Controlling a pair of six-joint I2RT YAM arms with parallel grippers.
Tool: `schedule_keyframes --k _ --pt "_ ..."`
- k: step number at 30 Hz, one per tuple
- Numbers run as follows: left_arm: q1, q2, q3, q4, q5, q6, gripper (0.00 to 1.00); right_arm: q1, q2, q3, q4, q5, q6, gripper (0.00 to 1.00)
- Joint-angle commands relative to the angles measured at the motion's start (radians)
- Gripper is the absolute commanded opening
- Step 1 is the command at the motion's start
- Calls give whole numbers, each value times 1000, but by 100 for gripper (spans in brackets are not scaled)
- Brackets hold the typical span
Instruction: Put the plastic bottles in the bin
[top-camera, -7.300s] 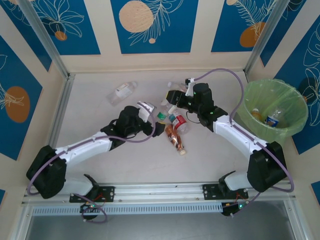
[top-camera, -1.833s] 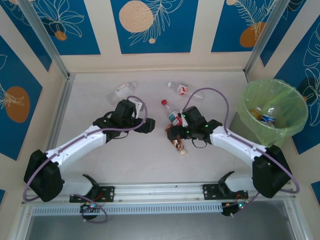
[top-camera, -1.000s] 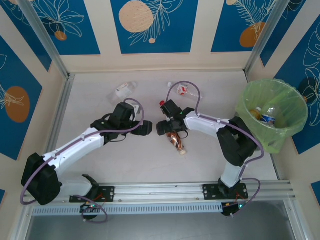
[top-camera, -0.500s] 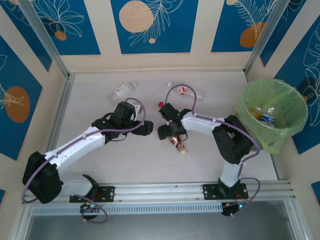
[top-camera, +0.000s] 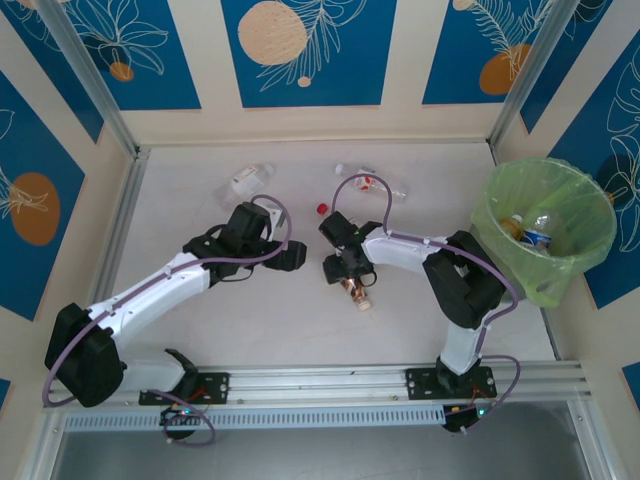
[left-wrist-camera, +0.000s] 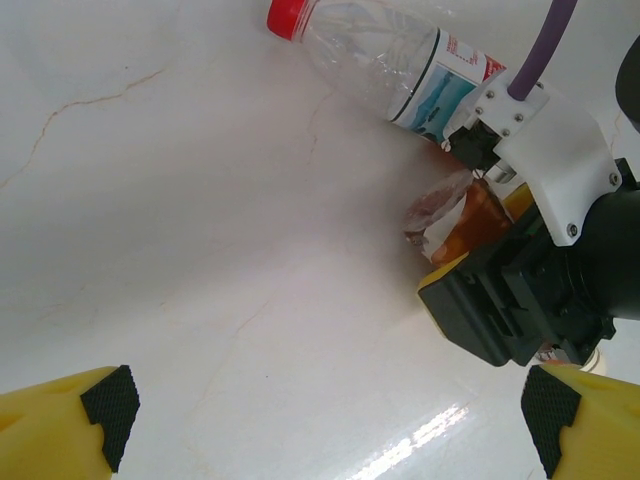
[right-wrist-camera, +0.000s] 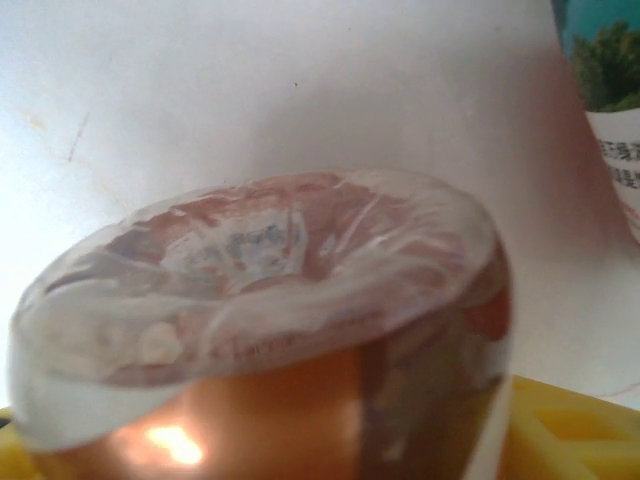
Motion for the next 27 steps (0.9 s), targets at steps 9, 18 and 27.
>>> schedule_keyframes --k 9,18,27 --pt "4 6 34 -22 -6 21 100 12 -42 0 -27 15 -21 57" --pt "5 7 36 -26 -8 24 100 14 -49 16 -36 14 -22 53" --pt "5 1 44 8 32 -88 100 12 -156 30 -36 0 -25 51"
